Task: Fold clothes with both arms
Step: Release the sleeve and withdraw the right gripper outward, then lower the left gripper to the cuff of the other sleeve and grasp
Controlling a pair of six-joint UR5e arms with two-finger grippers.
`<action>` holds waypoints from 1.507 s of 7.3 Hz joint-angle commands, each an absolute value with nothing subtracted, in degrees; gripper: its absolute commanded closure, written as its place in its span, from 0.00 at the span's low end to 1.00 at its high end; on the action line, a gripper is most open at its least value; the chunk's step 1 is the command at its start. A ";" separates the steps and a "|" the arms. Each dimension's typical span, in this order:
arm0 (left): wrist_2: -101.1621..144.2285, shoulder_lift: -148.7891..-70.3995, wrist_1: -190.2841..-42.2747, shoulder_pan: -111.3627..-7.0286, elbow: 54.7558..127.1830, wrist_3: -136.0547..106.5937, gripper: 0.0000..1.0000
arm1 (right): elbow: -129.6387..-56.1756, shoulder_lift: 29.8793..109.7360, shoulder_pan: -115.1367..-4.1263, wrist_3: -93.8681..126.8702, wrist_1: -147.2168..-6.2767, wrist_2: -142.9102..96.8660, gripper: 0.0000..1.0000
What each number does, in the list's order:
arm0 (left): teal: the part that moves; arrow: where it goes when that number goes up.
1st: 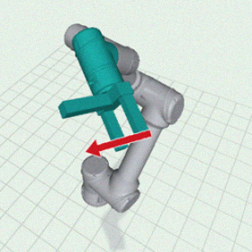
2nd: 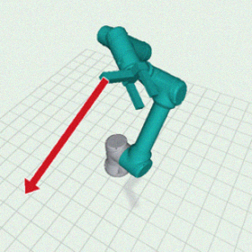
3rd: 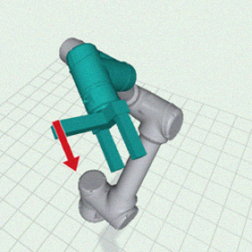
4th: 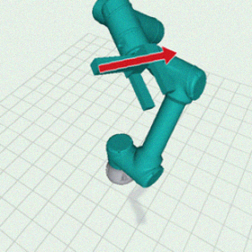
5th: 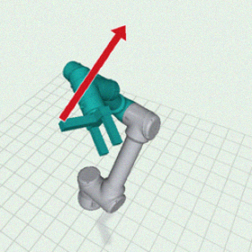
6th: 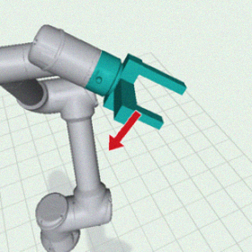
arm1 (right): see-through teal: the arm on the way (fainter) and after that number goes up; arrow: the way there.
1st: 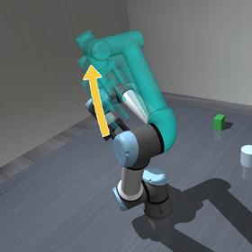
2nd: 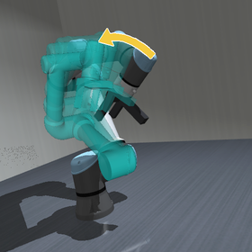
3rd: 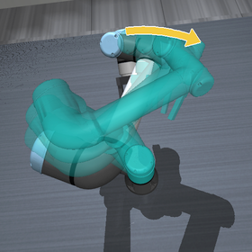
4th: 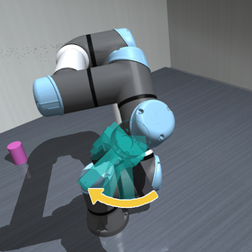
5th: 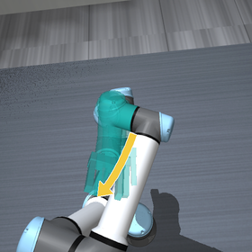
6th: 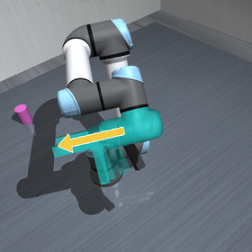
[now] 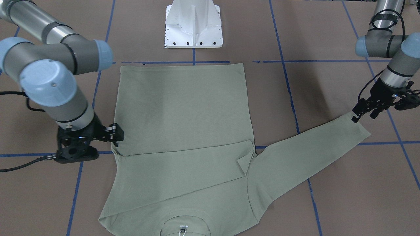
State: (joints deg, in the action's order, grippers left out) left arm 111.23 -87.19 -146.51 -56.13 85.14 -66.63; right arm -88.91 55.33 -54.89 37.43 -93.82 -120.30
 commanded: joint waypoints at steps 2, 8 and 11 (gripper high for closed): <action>106.19 -88.32 -146.60 -53.45 81.31 -66.97 0.00 | -93.50 64.14 -59.85 29.71 -93.69 -124.54 0.00; 106.08 -88.51 -146.51 -53.17 81.21 -66.88 0.04 | -94.04 65.21 -61.35 27.86 -93.69 -125.68 0.00; 106.17 -88.42 -146.43 -53.09 81.39 -66.97 0.18 | -94.13 65.13 -61.44 27.86 -93.69 -125.68 0.00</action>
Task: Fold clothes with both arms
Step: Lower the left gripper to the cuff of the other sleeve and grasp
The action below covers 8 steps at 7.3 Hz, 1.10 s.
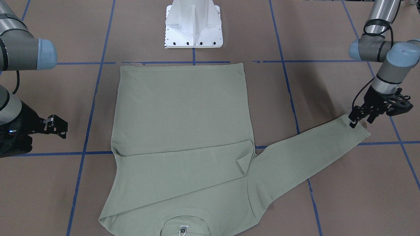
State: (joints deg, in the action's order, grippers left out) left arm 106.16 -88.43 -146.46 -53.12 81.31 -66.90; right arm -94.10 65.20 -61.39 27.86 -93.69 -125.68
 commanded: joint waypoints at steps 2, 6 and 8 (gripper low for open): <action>106.17 -88.42 -146.43 -53.09 81.47 -67.06 0.30 | -94.13 65.13 -61.70 27.86 -93.69 -125.77 0.00; 106.17 -88.42 -146.34 -52.73 81.65 -67.59 0.53 | -94.22 65.21 -62.05 27.86 -93.69 -127.26 0.00; 106.08 -88.42 -146.34 -52.73 81.74 -67.59 0.70 | -94.22 65.21 -62.14 27.86 -93.69 -127.27 0.00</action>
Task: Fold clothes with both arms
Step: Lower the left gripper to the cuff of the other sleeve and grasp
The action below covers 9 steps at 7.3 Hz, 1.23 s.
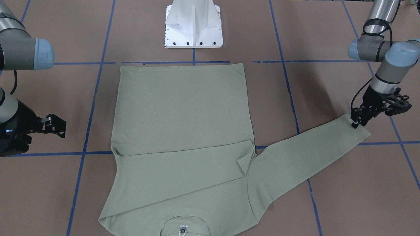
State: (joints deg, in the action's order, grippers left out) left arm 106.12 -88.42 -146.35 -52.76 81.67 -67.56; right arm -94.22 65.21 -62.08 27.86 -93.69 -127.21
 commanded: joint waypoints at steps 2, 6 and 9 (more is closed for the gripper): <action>106.08 -88.42 -146.16 -52.73 82.00 -67.68 0.96 | -94.22 65.21 -62.14 27.86 -93.69 -127.27 0.00; 106.79 -88.67 -131.91 -52.73 95.04 -67.85 1.00 | -95.26 67.74 -63.71 25.60 -93.69 -127.96 0.00; 109.86 -106.17 -107.24 -52.56 100.73 -67.94 1.00 | -101.41 76.96 -65.39 22.34 -93.60 -127.44 0.00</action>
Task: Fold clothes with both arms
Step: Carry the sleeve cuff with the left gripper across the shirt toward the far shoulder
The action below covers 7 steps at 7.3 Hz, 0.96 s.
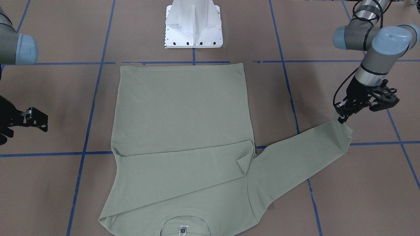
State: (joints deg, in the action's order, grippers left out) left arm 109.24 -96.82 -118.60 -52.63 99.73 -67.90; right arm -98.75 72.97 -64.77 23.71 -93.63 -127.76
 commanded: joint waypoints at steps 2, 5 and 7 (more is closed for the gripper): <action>110.13 -120.17 -95.05 -52.12 98.63 -67.94 1.00 | -101.69 82.84 -65.83 22.76 -86.97 -127.44 0.00; 110.30 -142.93 -95.53 -49.67 83.10 -79.24 1.00 | -100.28 84.64 -65.83 23.03 -82.88 -127.70 0.00; 110.30 -156.20 -98.15 -43.80 73.53 -90.03 1.00 | -100.28 84.81 -65.83 23.03 -82.88 -128.49 0.00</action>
State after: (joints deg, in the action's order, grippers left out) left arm 110.30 -147.42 -96.23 -47.46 80.03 -82.99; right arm -100.32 84.62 -65.82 23.02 -82.97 -127.98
